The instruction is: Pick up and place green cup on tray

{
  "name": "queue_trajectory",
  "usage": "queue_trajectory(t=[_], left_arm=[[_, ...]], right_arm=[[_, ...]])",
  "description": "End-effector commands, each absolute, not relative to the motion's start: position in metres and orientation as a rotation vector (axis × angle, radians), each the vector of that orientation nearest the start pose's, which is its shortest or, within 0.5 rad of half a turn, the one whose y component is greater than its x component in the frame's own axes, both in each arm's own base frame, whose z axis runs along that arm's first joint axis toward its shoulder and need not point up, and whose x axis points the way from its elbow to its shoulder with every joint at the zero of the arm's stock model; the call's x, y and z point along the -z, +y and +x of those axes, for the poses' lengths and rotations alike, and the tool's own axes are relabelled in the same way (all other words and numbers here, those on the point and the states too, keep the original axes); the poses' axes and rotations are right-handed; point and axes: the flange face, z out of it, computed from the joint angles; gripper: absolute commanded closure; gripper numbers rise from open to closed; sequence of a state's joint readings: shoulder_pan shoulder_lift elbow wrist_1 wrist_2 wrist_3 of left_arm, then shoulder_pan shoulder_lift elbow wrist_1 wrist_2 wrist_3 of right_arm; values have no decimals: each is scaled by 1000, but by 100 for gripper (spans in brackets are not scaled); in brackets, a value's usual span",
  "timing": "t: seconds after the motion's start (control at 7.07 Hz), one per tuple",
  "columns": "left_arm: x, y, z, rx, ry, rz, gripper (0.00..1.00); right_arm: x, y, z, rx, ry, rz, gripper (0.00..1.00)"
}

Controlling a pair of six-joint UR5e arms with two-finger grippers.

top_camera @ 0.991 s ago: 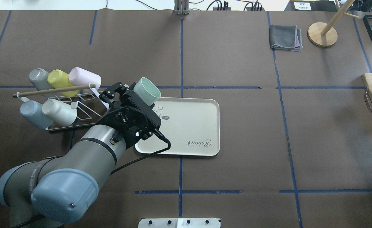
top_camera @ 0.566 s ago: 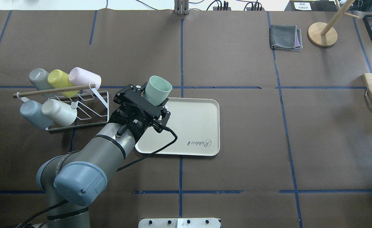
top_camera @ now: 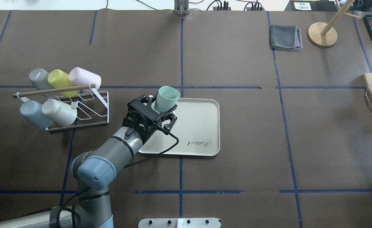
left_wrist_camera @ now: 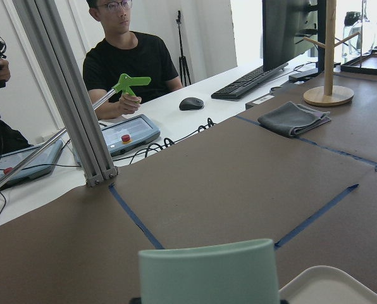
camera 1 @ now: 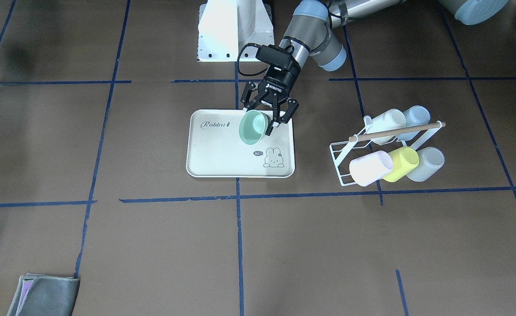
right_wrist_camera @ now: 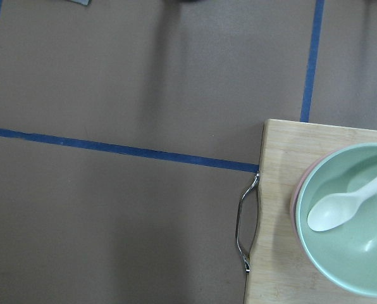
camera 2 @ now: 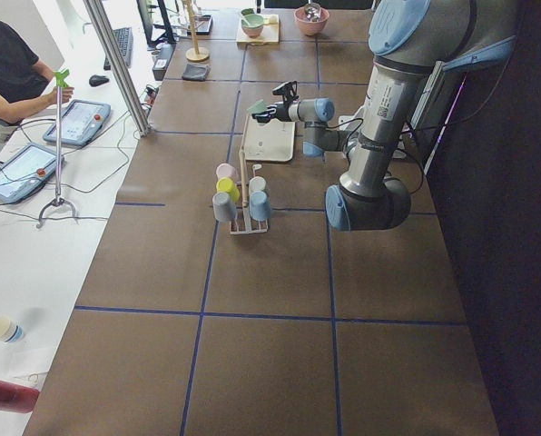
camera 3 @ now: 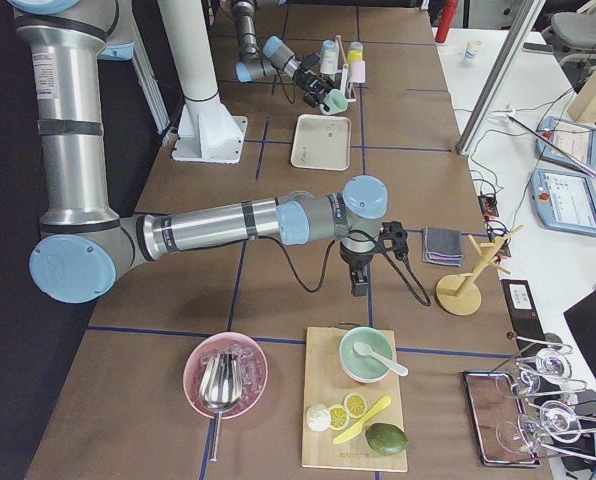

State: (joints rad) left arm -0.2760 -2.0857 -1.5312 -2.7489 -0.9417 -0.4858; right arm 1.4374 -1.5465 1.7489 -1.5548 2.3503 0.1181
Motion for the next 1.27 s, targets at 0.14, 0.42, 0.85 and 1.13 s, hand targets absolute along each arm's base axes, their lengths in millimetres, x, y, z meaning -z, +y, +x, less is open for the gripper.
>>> queue_trajectory(t=[0.14,0.42,0.85,1.13], left_arm=[[-244,-361,580,-86,985,1370,88],[-253,-368,612,-78,1004,1376,86],[-253,-370,615,-83,1003,1374,67],[-252,-370,615,-79,1002,1376,47]], right_arm=[[-559,-511,0,88,-795,106,0],[-564,-512,0,83,-796,95,0],[-566,-514,0,80,-794,91,0],[-566,-514,0,80,-795,91,0]])
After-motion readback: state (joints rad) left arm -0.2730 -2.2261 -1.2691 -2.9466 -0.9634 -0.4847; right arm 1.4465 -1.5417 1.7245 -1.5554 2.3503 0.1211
